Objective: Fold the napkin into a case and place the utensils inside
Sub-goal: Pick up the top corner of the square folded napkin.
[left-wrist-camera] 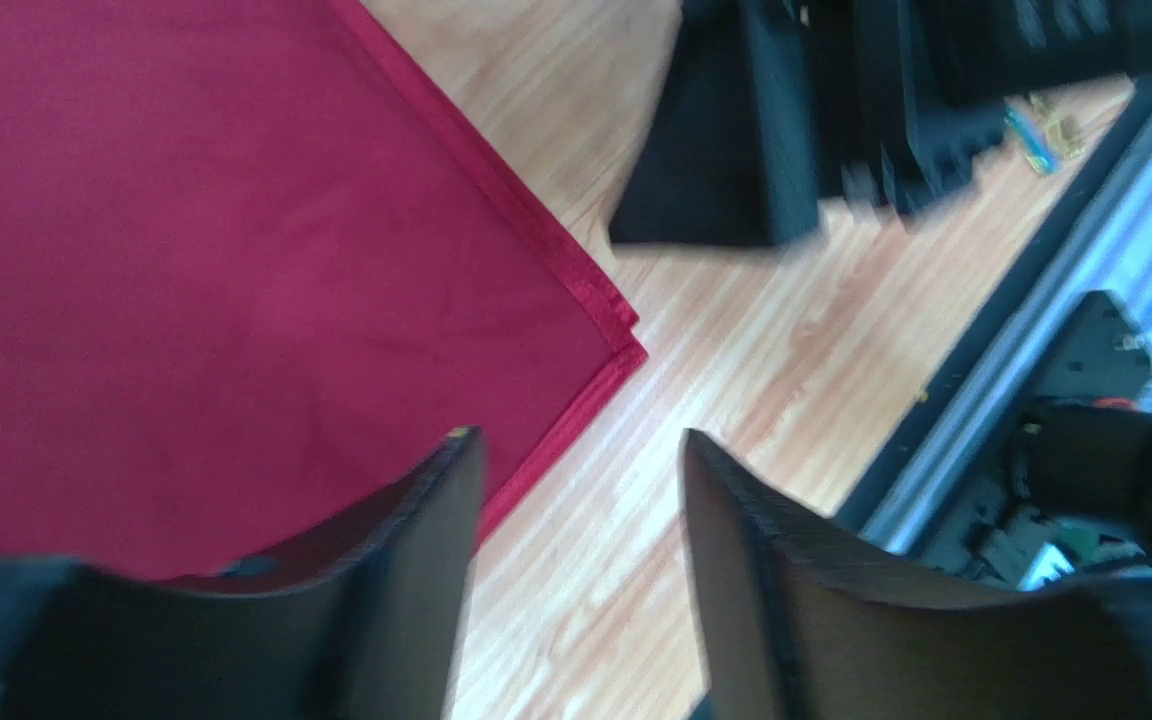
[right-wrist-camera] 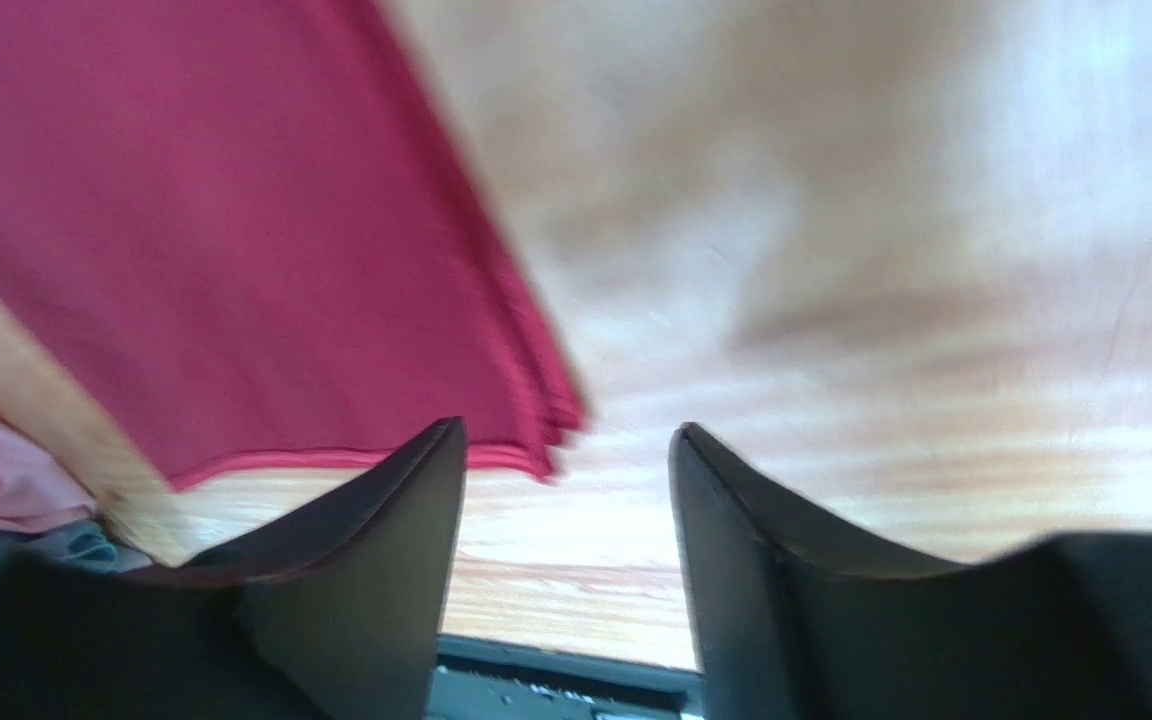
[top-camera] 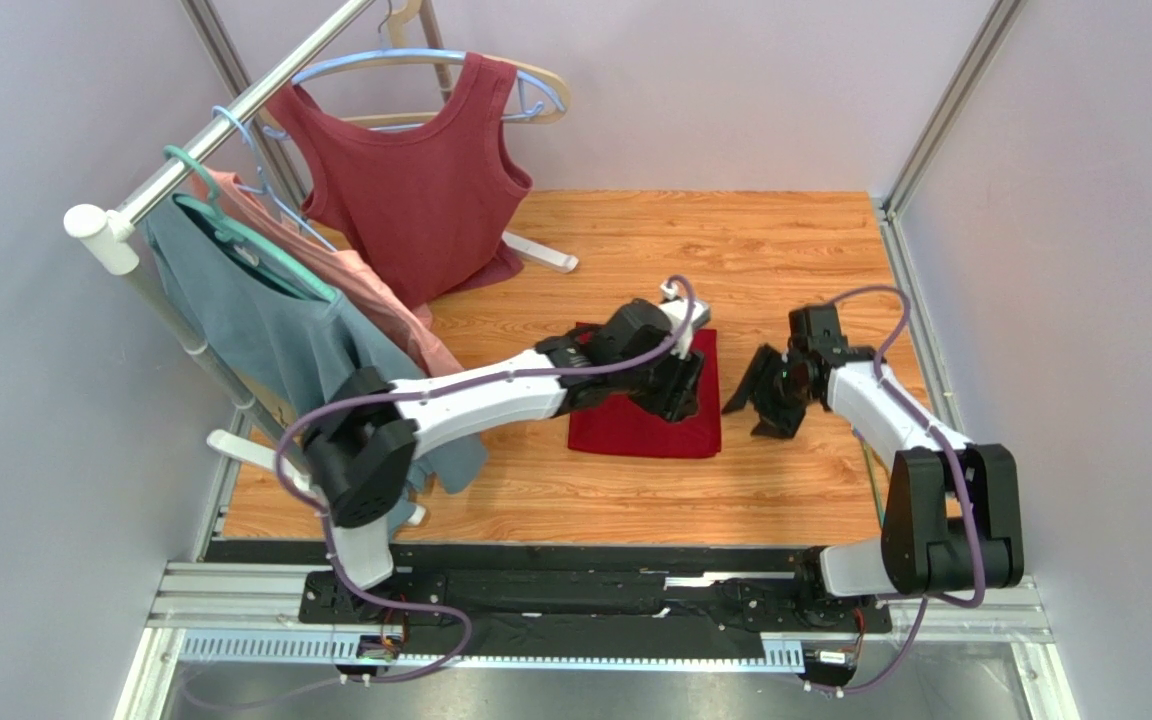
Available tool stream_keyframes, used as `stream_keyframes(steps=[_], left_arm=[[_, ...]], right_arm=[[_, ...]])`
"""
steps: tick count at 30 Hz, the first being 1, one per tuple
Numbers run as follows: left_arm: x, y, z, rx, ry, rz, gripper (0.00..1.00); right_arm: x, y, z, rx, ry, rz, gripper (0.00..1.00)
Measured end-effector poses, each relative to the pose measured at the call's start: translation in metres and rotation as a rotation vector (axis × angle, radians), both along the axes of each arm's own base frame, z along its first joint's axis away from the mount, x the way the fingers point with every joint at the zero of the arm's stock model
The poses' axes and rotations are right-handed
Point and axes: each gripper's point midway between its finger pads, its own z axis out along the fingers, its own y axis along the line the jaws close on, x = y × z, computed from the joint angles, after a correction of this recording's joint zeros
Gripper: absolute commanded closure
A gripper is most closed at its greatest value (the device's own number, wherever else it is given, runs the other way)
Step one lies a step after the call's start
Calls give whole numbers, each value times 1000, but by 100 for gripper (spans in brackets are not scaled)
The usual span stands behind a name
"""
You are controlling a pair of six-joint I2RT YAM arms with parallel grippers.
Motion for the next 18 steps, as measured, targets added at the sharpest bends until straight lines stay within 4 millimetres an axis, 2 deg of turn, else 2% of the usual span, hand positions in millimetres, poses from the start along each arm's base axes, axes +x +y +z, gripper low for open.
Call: stream_keyframes(steps=[3, 5, 8, 11, 15, 18], left_arm=[[-1, -25, -34, 42, 33, -32, 36], [-7, -36, -55, 80, 58, -54, 39], [-17, -42, -76, 117, 84, -73, 38], [-22, -43, -78, 126, 94, -79, 32], [-20, -50, -73, 112, 95, -82, 31], [-15, -57, -76, 114, 94, -78, 31]], right_arm=[[-31, -2, -28, 26, 86, -16, 93], [-41, -1, -37, 43, 109, -24, 96], [-38, 3, -42, 73, 88, -31, 100], [-28, 6, -41, 90, 51, -27, 100], [-19, 8, -44, 105, 28, -21, 100], [-13, 9, -42, 120, 7, -23, 100]])
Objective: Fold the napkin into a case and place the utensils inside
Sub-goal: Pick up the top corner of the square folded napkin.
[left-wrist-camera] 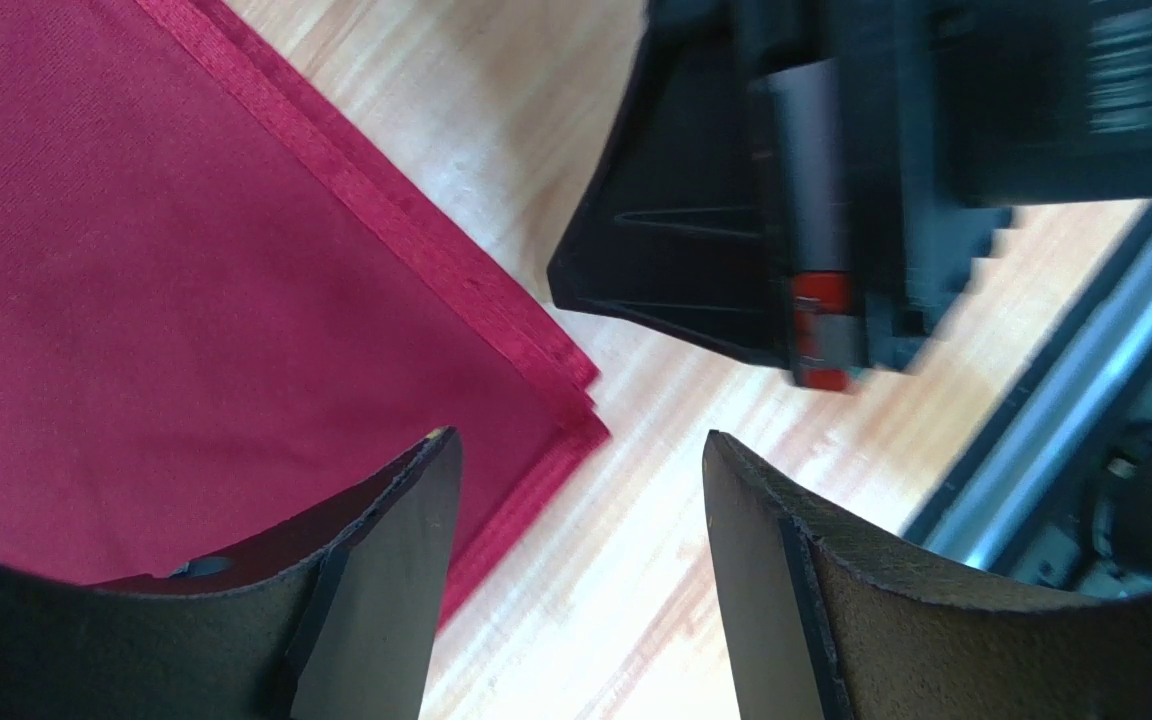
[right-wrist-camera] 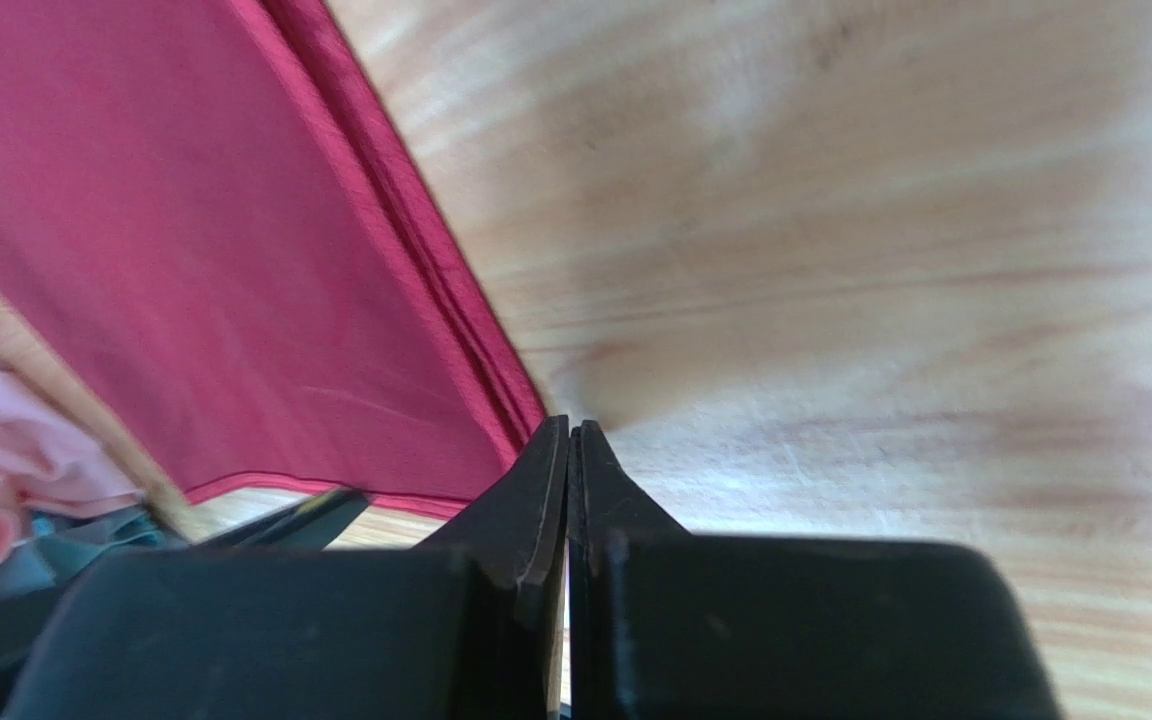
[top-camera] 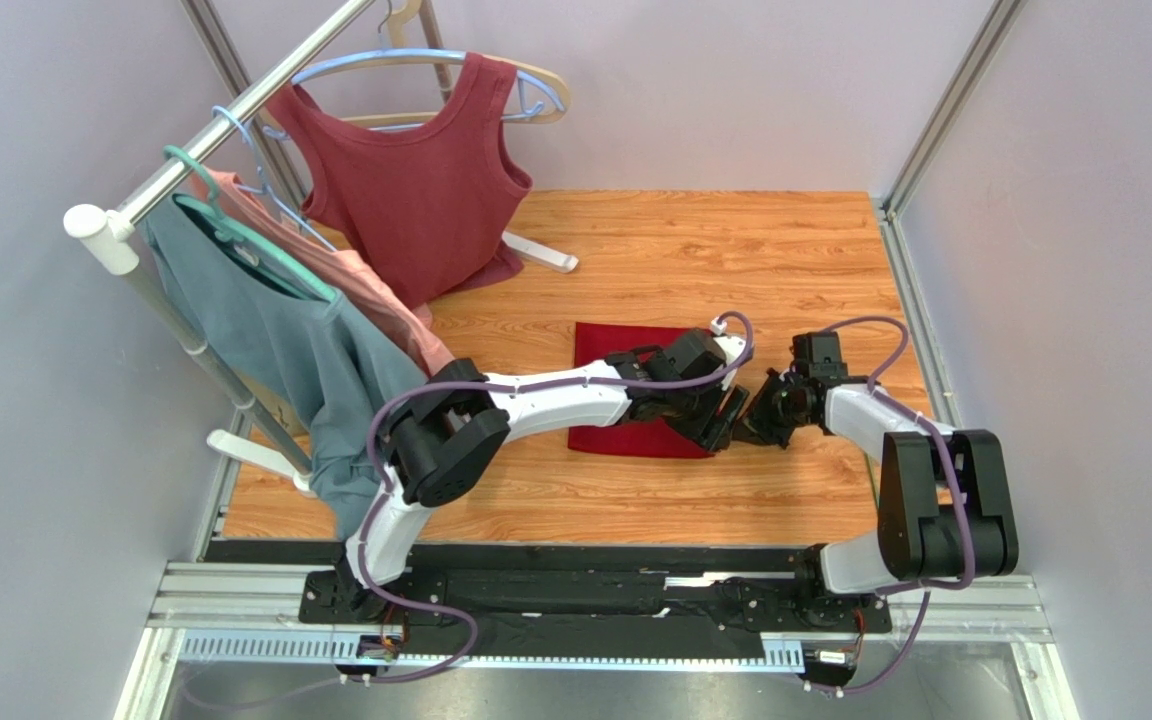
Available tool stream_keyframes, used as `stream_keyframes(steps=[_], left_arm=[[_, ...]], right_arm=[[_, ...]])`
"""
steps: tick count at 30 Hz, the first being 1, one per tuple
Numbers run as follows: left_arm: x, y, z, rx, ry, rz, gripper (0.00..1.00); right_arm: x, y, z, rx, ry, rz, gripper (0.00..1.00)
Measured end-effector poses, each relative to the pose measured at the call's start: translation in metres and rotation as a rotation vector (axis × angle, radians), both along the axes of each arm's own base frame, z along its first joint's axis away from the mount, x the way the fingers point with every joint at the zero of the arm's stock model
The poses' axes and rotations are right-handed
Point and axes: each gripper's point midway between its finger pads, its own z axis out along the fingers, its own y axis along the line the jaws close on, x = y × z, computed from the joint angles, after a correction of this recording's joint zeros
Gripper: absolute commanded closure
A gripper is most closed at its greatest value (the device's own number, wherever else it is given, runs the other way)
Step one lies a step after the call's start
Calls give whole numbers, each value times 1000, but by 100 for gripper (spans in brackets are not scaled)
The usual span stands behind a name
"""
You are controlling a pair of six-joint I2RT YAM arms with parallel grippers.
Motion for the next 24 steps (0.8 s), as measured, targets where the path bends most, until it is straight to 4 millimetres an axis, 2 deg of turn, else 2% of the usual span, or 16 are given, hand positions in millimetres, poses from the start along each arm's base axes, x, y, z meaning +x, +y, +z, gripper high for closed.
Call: stream_keyframes(steps=[6, 10, 16, 18, 21, 22, 24], left_arm=[[-1, 5, -33, 74, 9, 6, 37], [2, 0, -30, 72, -9, 7, 39], [4, -4, -35, 72, -5, 13, 42], [4, -4, -35, 72, -4, 14, 46], [5, -3, -36, 77, -4, 22, 60], [6, -3, -37, 82, -3, 26, 75], [7, -5, -39, 83, -1, 33, 84]], right_arm=[[11, -6, 3, 71, -26, -38, 100], [11, -5, 0, 114, -18, -41, 100], [9, 7, -3, 197, -13, -13, 100], [10, 9, -3, 216, -12, -6, 100], [10, 11, -3, 227, -16, -1, 100], [10, 11, -3, 228, -17, 0, 100], [10, 11, -3, 229, -17, 0, 100]])
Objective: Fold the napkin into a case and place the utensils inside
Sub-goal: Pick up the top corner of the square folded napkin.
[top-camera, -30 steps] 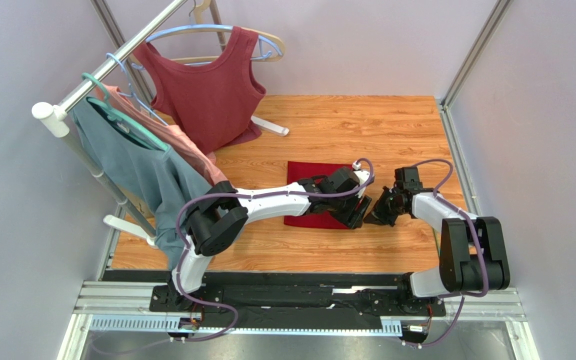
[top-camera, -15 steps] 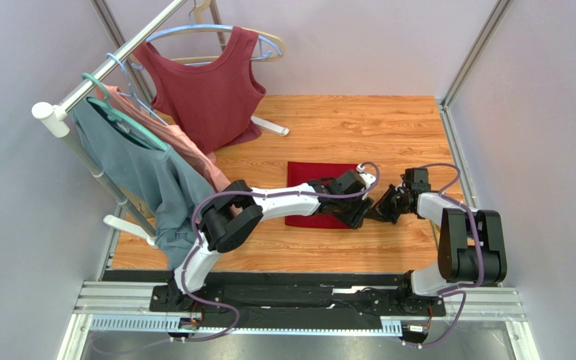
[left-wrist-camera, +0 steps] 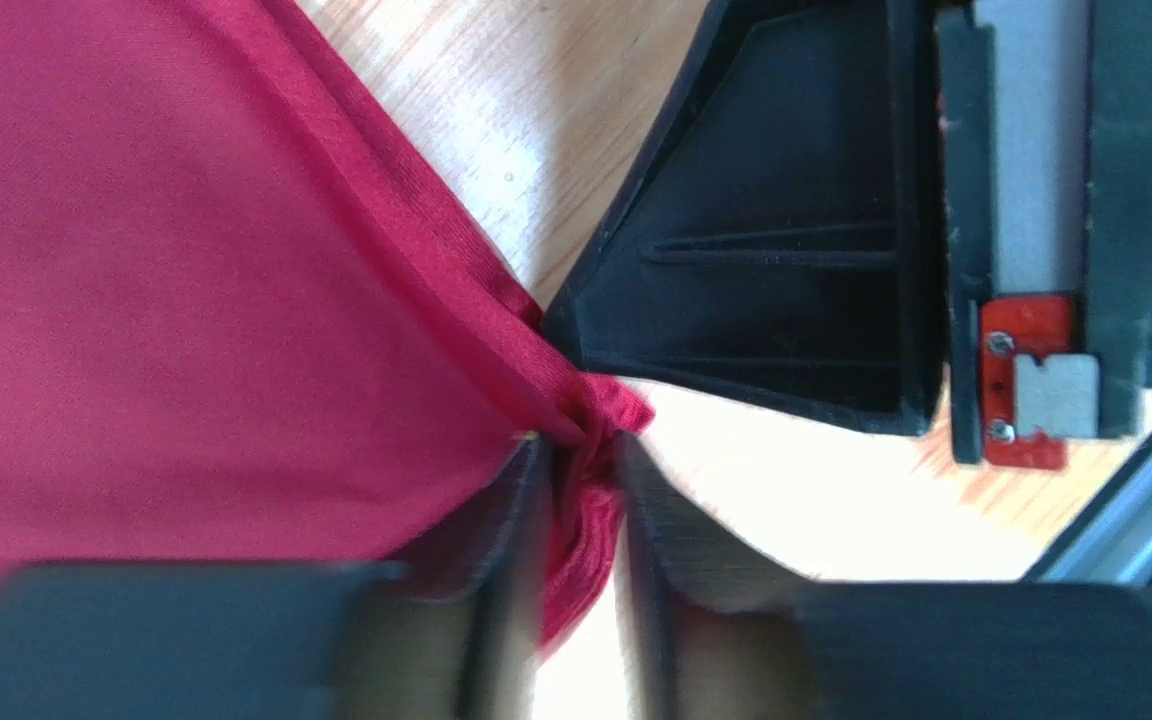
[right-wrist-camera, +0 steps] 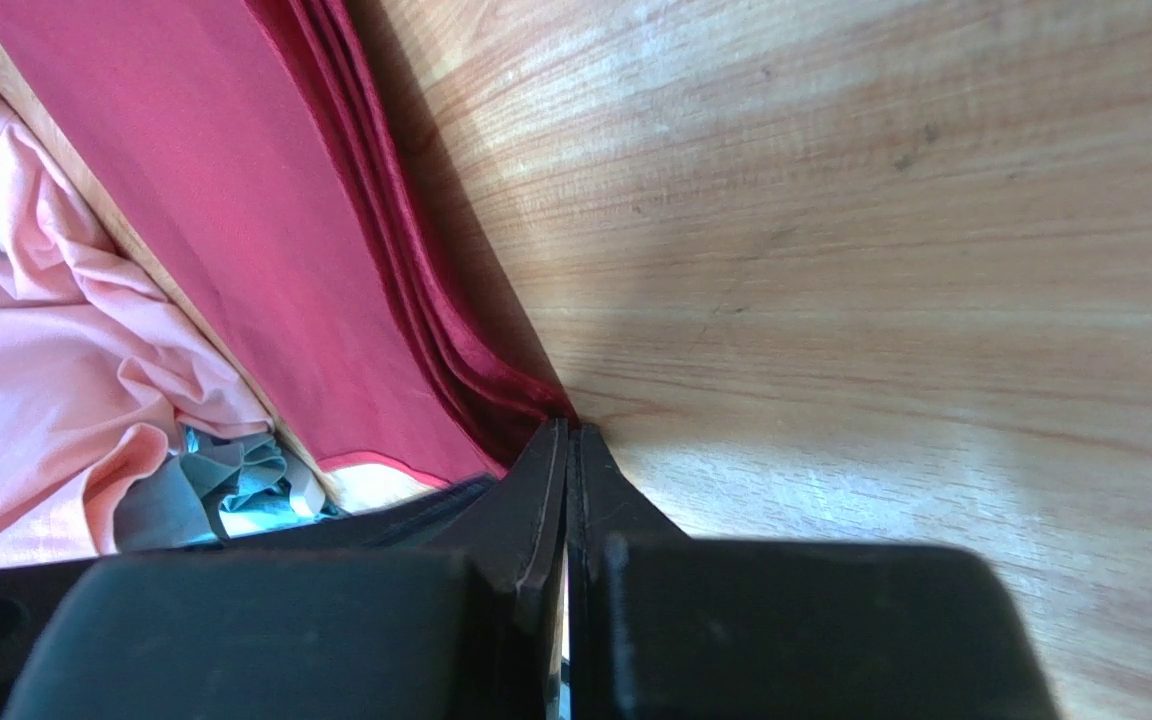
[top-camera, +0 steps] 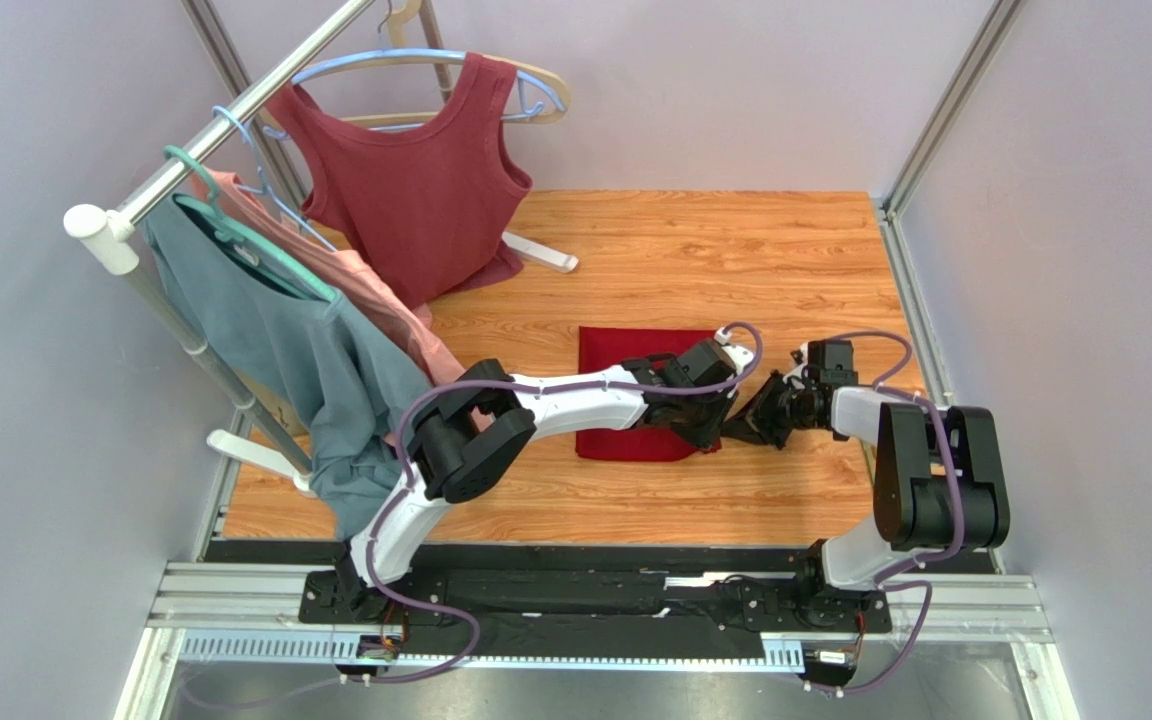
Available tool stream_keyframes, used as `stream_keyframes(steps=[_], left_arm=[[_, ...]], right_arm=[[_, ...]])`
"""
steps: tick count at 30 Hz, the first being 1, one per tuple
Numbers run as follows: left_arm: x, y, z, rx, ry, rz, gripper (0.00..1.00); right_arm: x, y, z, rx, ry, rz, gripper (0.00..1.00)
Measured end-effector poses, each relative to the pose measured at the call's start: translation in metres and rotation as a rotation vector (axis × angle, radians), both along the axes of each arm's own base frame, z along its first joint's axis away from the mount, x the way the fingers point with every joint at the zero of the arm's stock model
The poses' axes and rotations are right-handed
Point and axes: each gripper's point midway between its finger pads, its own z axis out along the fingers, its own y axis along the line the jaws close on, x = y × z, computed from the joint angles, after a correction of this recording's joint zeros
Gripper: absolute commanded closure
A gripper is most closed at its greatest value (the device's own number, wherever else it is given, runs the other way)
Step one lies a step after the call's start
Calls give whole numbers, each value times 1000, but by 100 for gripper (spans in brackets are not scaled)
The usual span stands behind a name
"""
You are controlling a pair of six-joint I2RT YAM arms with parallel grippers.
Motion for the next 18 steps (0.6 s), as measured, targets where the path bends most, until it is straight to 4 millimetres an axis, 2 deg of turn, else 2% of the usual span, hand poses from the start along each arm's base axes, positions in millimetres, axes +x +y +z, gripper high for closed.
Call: stream_keyframes(steps=[3, 6, 8, 10, 13, 14, 15, 18], left_arm=[[1, -1, -1, 3, 0, 4, 91], [1, 0, -1, 7, 3, 5, 92], [0, 1, 0, 12, 9, 4, 85], [-2, 1, 0, 18, 18, 0, 71], [-6, 3, -1, 23, 34, -5, 59], [-7, 3, 1, 19, 39, -7, 58], [-7, 3, 2, 20, 39, -11, 51], [-13, 8, 6, 16, 51, -23, 52]], right_arm=[[-2, 0, 0, 2, -3, 0, 100], [-6, 1, 0, 3, -5, -1, 100], [-10, 1, 0, 2, -7, -2, 100], [-12, 1, 0, -1, -4, -3, 100], [-16, 0, 0, -9, 6, -3, 100], [-17, -1, 0, -15, 11, -2, 100], [-18, -2, 0, -23, 14, -3, 100], [-23, -7, 0, -58, 26, -10, 100]])
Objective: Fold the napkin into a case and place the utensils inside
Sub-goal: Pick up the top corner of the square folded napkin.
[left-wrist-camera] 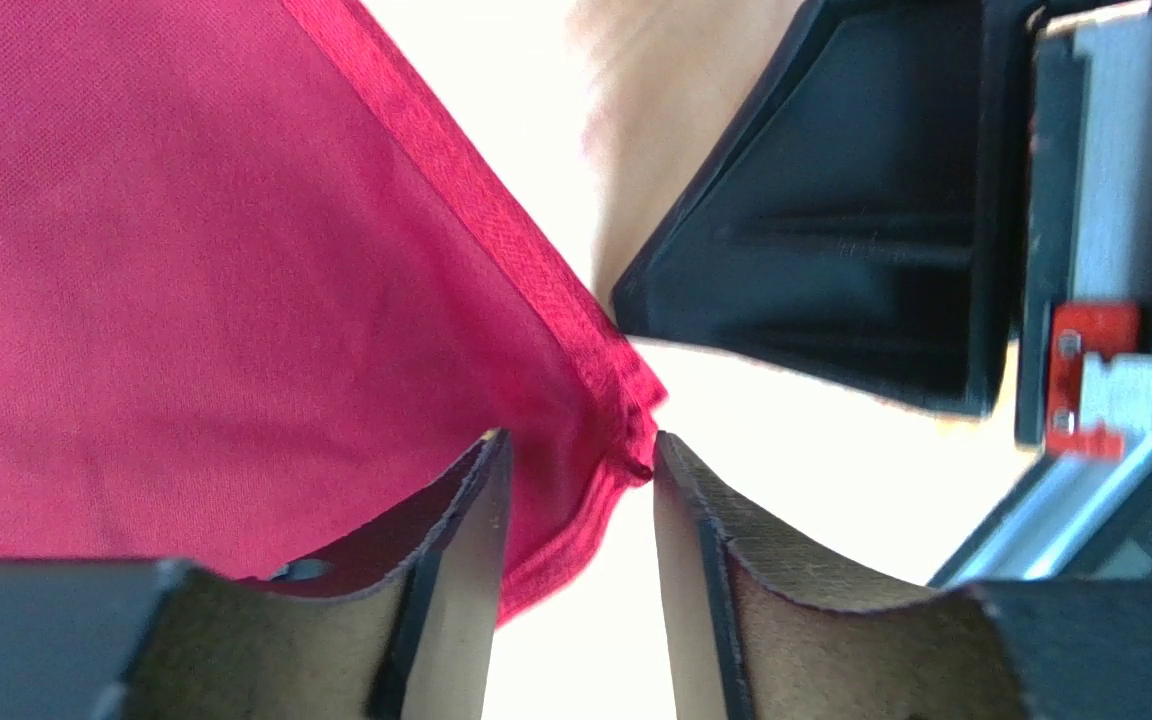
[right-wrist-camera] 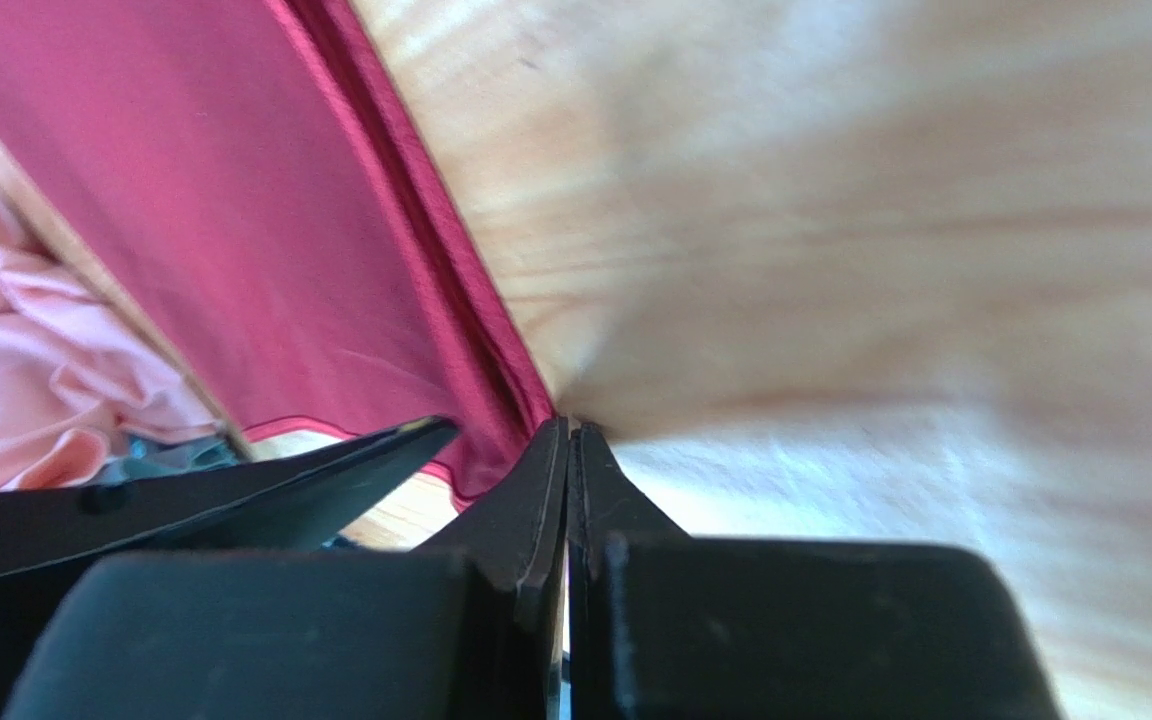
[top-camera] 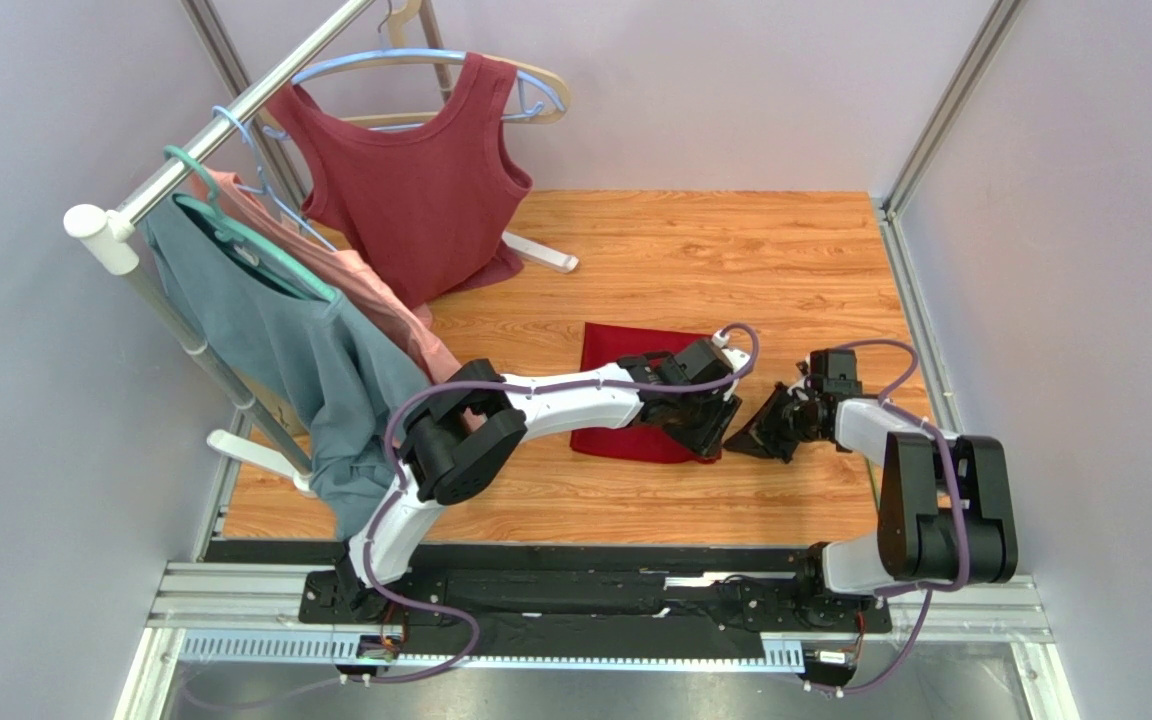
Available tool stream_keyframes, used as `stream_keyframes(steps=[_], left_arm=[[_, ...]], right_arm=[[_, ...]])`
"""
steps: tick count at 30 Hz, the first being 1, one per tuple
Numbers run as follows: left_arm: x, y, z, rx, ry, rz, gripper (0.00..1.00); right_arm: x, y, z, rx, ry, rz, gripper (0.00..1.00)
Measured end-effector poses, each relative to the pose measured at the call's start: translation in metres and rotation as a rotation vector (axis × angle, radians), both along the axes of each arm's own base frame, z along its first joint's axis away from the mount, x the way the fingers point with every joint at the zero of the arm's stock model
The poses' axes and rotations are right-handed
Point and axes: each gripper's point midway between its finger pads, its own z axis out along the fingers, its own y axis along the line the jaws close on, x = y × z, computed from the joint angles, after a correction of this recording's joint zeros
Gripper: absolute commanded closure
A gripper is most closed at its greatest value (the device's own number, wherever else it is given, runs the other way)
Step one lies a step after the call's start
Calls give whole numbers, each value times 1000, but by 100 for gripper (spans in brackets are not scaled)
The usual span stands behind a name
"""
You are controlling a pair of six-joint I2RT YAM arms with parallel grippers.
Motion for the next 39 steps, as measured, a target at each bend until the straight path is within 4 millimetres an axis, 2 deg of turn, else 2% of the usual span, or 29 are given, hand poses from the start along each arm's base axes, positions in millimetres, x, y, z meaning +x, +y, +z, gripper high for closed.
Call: stream_keyframes(steps=[4, 18, 23, 28, 33, 39], left_arm=[[-6, -1, 6, -16, 18, -18, 64], [-17, -5, 10, -43, 69, -63, 55], [-18, -10, 15, -62, 78, -68, 55], [-15, -16, 11, -57, 82, -62, 58], [-14, -14, -3, -22, 94, -45, 60], [-11, -14, -3, -16, 94, -26, 68]], right_arm=[[-6, -6, 0, -41, 13, -6, 100], [-9, -8, 0, -61, 21, 12, 100], [-9, -8, 0, -59, 20, 17, 100], [-9, -7, 0, -55, 19, 21, 100], [-9, -6, -1, -50, 20, 23, 100], [-9, -4, -1, -36, 23, 28, 100]])
